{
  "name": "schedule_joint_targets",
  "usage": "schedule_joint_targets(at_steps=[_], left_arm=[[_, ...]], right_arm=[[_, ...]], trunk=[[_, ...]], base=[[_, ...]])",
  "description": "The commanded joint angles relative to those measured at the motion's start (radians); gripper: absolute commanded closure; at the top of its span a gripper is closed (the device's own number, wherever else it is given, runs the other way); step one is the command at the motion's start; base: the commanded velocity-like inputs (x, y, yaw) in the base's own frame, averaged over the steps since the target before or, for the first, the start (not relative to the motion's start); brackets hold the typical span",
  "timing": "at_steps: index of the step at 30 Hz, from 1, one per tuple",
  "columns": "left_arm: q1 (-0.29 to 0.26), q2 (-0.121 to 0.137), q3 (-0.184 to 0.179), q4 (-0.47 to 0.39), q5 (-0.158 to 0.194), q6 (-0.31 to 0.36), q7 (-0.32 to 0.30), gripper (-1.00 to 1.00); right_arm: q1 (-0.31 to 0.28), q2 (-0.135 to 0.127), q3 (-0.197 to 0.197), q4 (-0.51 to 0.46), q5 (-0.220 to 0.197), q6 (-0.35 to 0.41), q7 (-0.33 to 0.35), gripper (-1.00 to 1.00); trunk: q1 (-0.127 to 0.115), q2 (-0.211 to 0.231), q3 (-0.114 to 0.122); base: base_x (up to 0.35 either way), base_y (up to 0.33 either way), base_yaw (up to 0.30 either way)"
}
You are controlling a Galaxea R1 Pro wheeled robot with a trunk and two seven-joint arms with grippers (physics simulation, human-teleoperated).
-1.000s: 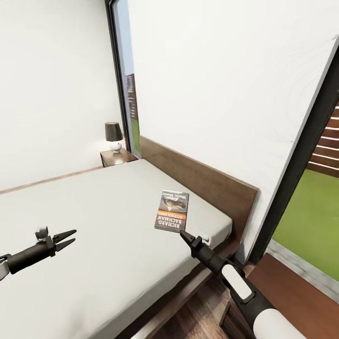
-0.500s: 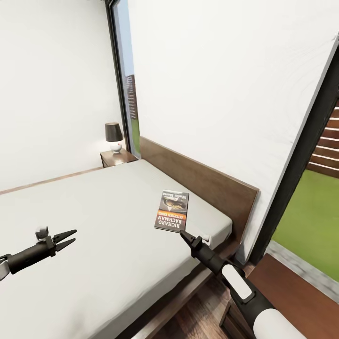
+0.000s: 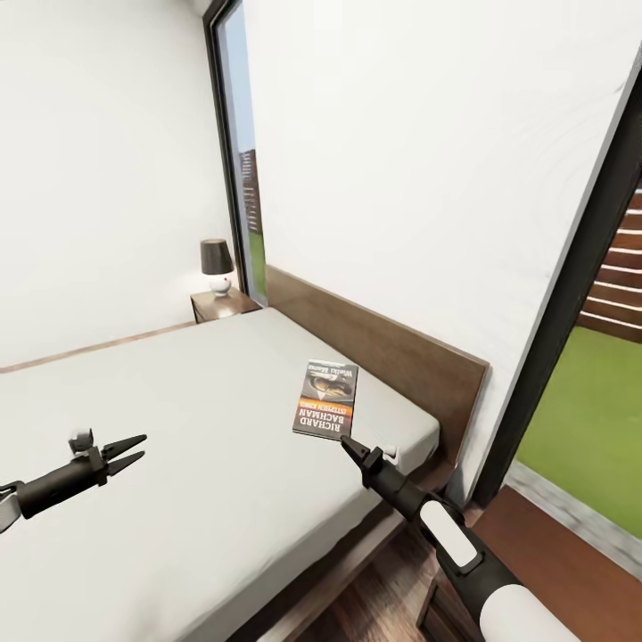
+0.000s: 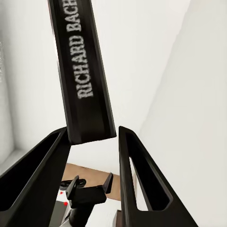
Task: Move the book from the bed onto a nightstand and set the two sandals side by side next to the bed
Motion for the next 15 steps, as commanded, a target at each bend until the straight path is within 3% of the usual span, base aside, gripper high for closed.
schedule_joint_targets(at_steps=[1, 15], left_arm=[[-0.001, -0.001, -0.009, 0.000, 0.010, 0.011, -0.003, -1.00], [-0.001, -0.005, -0.009, 0.001, 0.010, 0.011, -0.004, -1.00]], right_arm=[[-0.001, -0.001, 0.003, 0.000, -0.010, 0.006, 0.000, 1.00], [-0.001, -0.001, 0.002, 0.000, -0.010, 0.007, 0.000, 1.00]], trunk=[[0.000, -0.001, 0.001], [0.000, -0.001, 0.023]], base=[[0.000, 0.000, 0.000], [0.000, 0.000, 0.000]])
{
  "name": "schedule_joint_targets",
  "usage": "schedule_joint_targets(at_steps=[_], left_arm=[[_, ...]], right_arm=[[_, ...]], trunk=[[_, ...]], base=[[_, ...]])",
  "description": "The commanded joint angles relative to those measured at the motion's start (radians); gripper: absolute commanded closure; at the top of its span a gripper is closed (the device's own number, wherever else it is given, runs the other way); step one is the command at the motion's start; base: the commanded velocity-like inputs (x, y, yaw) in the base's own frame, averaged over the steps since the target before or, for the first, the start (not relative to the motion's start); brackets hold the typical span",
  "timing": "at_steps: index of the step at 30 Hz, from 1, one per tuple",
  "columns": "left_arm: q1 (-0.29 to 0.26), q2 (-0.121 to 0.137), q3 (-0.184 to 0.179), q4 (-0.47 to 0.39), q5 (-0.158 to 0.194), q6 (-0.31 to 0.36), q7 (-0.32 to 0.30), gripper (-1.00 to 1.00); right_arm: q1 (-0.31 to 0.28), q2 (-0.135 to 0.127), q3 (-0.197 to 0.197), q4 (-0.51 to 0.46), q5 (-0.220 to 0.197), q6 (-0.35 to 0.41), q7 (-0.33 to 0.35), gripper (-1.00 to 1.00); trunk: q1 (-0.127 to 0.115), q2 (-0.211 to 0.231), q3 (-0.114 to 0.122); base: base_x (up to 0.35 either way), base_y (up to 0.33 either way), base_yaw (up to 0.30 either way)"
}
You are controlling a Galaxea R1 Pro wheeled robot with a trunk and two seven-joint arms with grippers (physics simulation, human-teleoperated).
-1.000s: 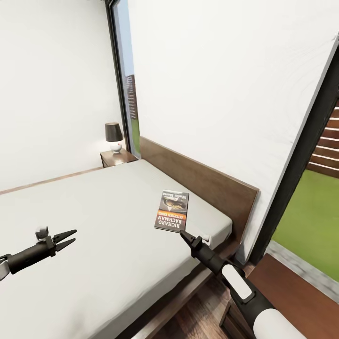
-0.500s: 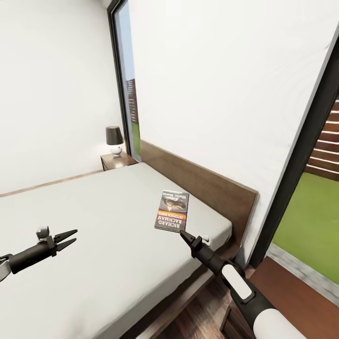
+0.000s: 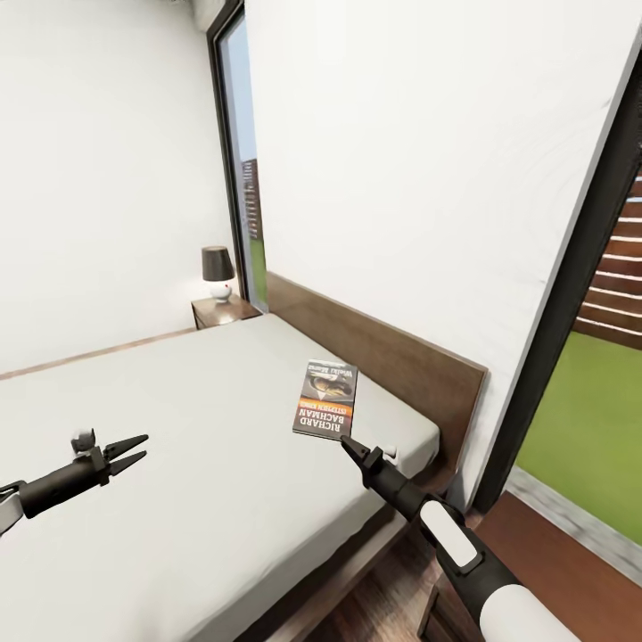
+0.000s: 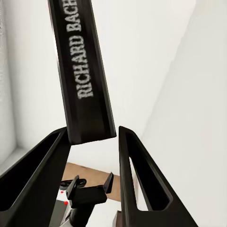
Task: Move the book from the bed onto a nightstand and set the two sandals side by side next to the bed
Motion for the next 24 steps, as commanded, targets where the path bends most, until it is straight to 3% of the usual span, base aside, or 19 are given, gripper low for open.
schedule_joint_targets(at_steps=[1, 24], left_arm=[[-0.001, 0.000, -0.009, 0.000, 0.010, 0.011, -0.003, -1.00], [-0.001, 0.000, -0.009, 0.000, 0.010, 0.012, -0.003, -1.00]], right_arm=[[-0.001, -0.001, 0.003, 0.000, -0.010, 0.006, 0.000, 1.00], [-0.001, -0.001, 0.004, 0.000, -0.010, 0.006, 0.000, 1.00]], trunk=[[0.000, -0.001, 0.001], [0.000, -0.001, 0.035]], base=[[0.000, 0.000, 0.000], [0.000, 0.000, 0.000]])
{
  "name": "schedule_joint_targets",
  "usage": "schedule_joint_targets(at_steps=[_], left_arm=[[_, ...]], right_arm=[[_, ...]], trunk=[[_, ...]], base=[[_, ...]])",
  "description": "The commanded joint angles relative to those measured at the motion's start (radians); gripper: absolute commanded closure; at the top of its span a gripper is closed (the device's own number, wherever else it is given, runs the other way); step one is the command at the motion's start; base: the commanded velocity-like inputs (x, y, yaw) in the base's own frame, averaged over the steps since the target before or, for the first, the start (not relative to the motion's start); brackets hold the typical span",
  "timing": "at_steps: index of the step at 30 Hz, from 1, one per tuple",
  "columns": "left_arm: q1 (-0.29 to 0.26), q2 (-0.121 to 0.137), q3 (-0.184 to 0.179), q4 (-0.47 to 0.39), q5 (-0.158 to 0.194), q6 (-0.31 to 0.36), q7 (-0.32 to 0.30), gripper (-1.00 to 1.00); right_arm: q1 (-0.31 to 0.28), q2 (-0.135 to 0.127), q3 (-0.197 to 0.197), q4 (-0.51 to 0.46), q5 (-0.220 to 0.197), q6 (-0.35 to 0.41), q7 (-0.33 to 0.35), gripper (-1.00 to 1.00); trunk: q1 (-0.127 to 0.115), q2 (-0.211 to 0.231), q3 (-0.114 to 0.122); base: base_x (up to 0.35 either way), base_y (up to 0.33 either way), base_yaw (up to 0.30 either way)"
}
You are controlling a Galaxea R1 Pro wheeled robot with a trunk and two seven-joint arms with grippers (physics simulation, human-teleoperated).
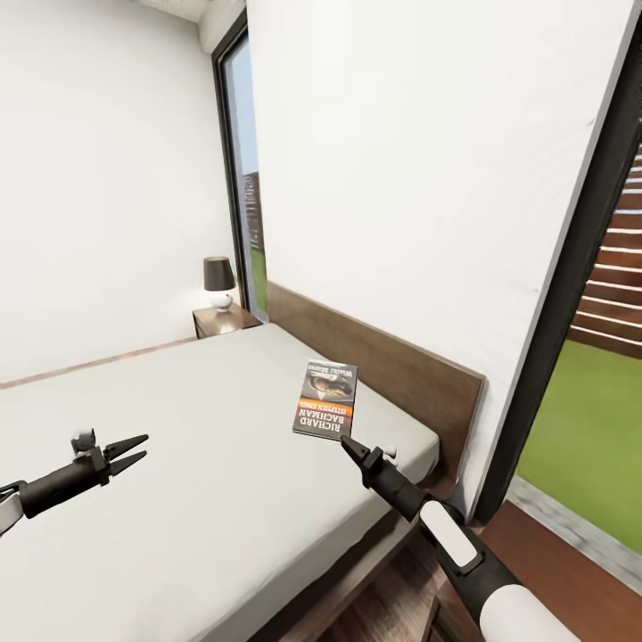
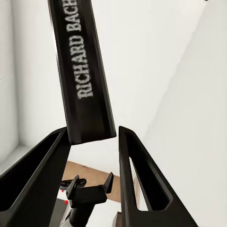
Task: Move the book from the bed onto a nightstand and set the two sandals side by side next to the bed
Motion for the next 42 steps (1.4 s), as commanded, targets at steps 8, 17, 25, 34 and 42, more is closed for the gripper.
schedule_joint_targets(at_steps=[8, 17, 25, 34, 42], left_arm=[[-0.001, 0.000, -0.009, 0.000, 0.010, 0.010, -0.003, -1.00], [-0.001, -0.001, -0.009, 0.000, 0.010, 0.010, 0.000, -1.00], [-0.001, -0.001, -0.009, 0.000, 0.010, 0.010, 0.001, -1.00], [-0.001, -0.006, -0.009, 0.000, 0.010, 0.010, 0.002, -1.00], [-0.001, -0.013, -0.009, 0.000, 0.010, 0.010, 0.002, -1.00]], right_arm=[[-0.001, -0.001, 0.003, 0.000, -0.010, 0.007, 0.000, 1.00], [-0.001, -0.001, 0.003, 0.000, -0.010, 0.007, -0.002, 1.00], [-0.001, -0.001, 0.003, 0.000, -0.010, 0.007, -0.002, 1.00], [-0.001, 0.000, 0.003, 0.006, -0.011, 0.006, -0.001, 1.00], [-0.001, 0.000, 0.002, 0.031, -0.014, 0.005, 0.000, 1.00]], trunk=[[0.000, -0.001, 0.001], [0.000, -0.001, 0.002], [0.000, -0.001, 0.002], [0.000, -0.001, 0.002], [0.000, -0.001, 0.002]], base=[[0.000, 0.000, 0.000], [0.000, 0.000, 0.000], [0.000, 0.000, 0.000], [0.000, 0.000, 0.000], [0.000, 0.000, 0.000]])
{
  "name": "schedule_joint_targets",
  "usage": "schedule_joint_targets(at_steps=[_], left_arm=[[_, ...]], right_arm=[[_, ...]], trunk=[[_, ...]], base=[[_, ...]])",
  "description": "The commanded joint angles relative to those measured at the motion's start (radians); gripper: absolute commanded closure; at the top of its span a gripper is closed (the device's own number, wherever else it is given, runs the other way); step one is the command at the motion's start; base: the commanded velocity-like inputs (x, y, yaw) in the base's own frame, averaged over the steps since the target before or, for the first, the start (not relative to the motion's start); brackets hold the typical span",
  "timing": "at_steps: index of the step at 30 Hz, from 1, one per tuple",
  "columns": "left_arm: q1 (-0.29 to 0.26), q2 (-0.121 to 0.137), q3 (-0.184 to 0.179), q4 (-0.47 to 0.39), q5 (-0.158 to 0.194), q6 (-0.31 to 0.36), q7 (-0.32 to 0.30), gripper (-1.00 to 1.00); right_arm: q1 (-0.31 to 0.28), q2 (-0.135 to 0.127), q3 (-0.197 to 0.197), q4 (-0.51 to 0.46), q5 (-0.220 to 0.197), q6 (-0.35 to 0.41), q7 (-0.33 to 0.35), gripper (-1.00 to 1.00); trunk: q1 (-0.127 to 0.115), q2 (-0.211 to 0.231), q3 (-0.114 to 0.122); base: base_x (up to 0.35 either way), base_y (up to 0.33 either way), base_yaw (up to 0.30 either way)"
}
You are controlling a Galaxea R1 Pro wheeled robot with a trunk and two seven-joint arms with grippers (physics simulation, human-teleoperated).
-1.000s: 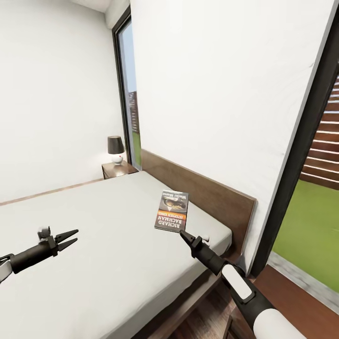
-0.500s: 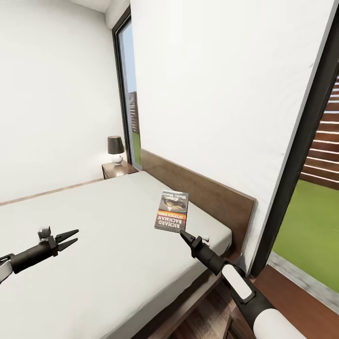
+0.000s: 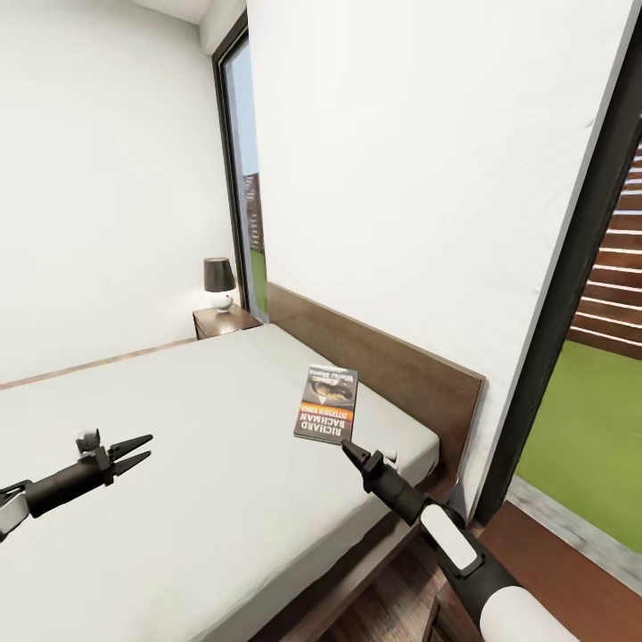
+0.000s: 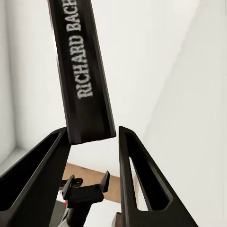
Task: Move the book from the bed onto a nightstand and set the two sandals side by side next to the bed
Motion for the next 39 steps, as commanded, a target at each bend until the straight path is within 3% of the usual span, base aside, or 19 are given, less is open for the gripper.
schedule_joint_targets(at_steps=[1, 39], left_arm=[[-0.001, 0.000, -0.008, 0.000, 0.010, 0.011, -0.003, -1.00], [-0.001, -0.002, -0.008, 0.000, 0.010, 0.011, -0.003, -1.00]], right_arm=[[-0.001, -0.001, 0.003, 0.001, -0.012, 0.007, 0.000, 1.00], [-0.001, -0.004, 0.002, 0.004, -0.011, 0.004, 0.000, 1.00]], trunk=[[0.000, -0.001, -0.001], [0.000, -0.001, -0.001]], base=[[0.000, 0.000, 0.000], [0.000, 0.000, 0.000]])
